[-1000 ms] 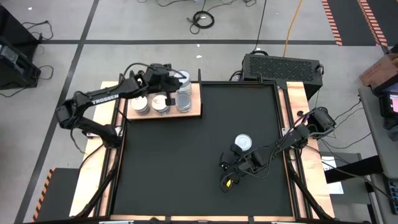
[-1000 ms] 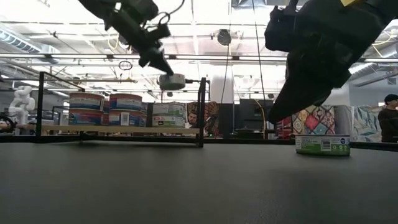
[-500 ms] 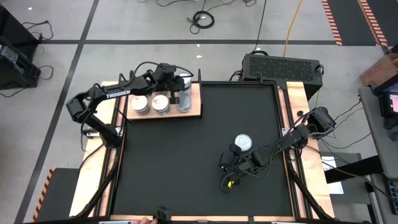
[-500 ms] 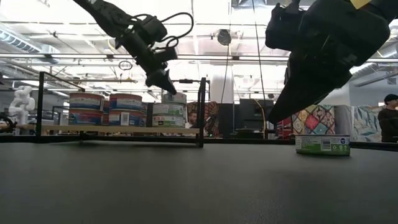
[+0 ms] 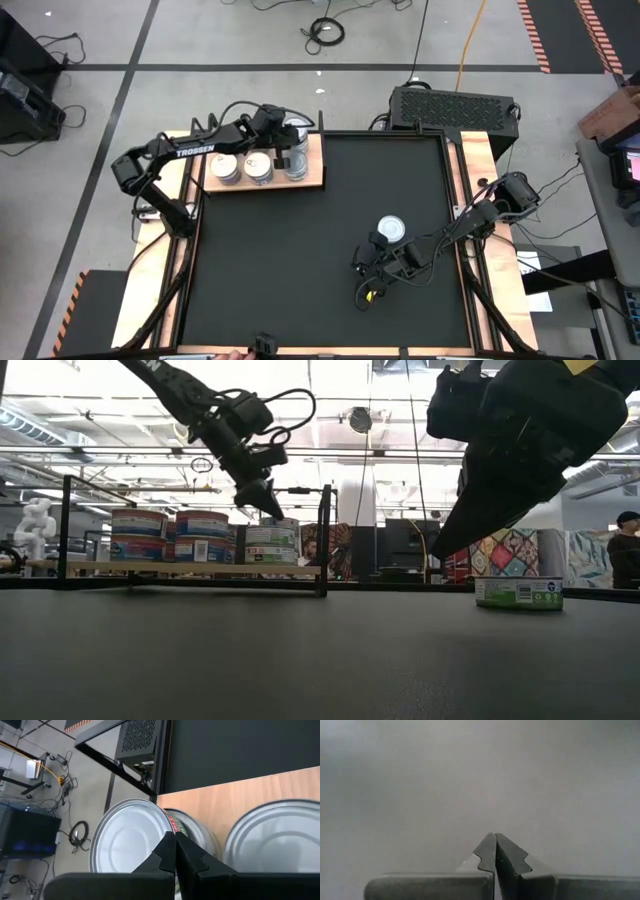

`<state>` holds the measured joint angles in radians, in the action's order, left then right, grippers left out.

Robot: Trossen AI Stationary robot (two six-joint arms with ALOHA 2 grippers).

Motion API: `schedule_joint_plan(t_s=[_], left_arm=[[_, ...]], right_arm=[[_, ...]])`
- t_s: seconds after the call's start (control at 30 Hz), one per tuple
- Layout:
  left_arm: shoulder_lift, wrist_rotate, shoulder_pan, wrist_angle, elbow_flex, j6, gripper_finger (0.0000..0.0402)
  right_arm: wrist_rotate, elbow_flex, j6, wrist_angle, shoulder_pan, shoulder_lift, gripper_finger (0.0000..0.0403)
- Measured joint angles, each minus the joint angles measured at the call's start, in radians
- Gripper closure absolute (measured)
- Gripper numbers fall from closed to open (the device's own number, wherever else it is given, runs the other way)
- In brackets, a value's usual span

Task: Stack canned seafood by type on shelf
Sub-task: Stack the bottom green tuna can on the top green tuna can on the shelf

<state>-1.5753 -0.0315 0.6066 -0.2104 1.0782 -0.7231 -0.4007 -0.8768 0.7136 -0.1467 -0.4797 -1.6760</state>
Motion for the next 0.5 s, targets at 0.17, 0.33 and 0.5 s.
schedule_joint_plan(t_s=[0.17,0.33,0.5], left_arm=[[0.000,0.000,-0.013,-0.011,0.000,0.000,0.0401],[0.000,-0.005,-0.016,-0.016,0.000,0.000,0.0401],[0.000,-0.035,-0.018,-0.032,0.000,0.001,0.0401]], right_arm=[[0.000,0.000,0.000,0.000,0.000,0.000,0.0403],[0.000,0.000,0.000,0.000,0.000,0.000,0.0403],[0.000,0.000,0.000,0.000,0.000,0.000,0.0403]])
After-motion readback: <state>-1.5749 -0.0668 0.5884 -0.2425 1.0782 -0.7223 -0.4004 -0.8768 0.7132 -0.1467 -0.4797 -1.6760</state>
